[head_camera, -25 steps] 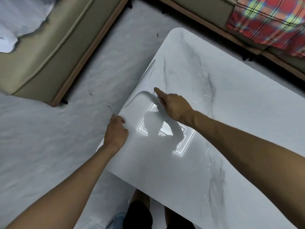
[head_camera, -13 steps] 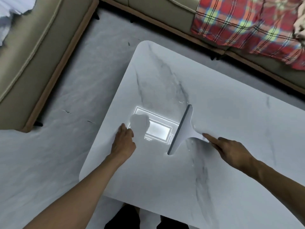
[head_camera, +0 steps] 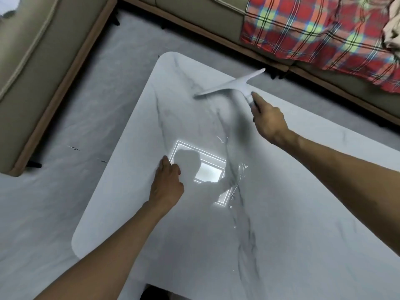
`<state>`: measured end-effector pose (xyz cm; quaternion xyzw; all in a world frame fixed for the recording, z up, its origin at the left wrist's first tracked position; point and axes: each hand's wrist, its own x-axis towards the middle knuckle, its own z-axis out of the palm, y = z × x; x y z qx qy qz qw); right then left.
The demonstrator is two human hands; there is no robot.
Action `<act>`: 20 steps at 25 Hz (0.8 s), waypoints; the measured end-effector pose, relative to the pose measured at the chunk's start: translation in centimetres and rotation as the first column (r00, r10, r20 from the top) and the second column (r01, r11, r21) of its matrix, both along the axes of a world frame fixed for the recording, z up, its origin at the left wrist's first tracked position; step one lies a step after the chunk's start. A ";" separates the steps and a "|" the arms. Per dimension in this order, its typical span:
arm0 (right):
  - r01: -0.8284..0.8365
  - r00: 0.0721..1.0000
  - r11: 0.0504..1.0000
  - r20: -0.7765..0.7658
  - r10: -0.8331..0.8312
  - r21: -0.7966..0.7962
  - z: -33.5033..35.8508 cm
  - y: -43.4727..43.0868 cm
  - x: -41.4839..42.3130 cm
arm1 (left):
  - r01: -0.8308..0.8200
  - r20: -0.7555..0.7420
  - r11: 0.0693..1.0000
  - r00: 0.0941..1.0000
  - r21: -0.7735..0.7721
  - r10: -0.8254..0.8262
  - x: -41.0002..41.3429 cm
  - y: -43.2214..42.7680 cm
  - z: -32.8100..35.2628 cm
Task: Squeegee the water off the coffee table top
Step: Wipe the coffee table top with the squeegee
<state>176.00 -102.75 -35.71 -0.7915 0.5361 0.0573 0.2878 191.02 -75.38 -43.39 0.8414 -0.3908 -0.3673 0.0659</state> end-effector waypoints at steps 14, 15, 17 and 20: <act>-0.288 0.910 0.951 -0.277 0.307 0.108 1.7 9.2 -17.5 | 0.044 -0.064 0.983 0.997 0.177 -0.033 -1.6 -2.8 0.3; -0.284 0.905 0.951 -0.294 0.308 0.121 2.4 9.6 -18.8 | 0.043 -0.070 0.982 0.997 0.184 -0.030 -1.6 -2.9 0.5; -0.258 0.923 0.962 -0.270 0.274 0.095 3.3 8.5 -19.2 | 0.047 -0.079 0.977 0.996 0.207 -0.031 -1.7 -3.1 0.7; -0.063 0.990 0.998 -0.129 0.064 0.010 3.0 3.8 -14.7 | 0.053 -0.104 0.968 0.994 0.244 -0.028 -1.6 -3.5 0.9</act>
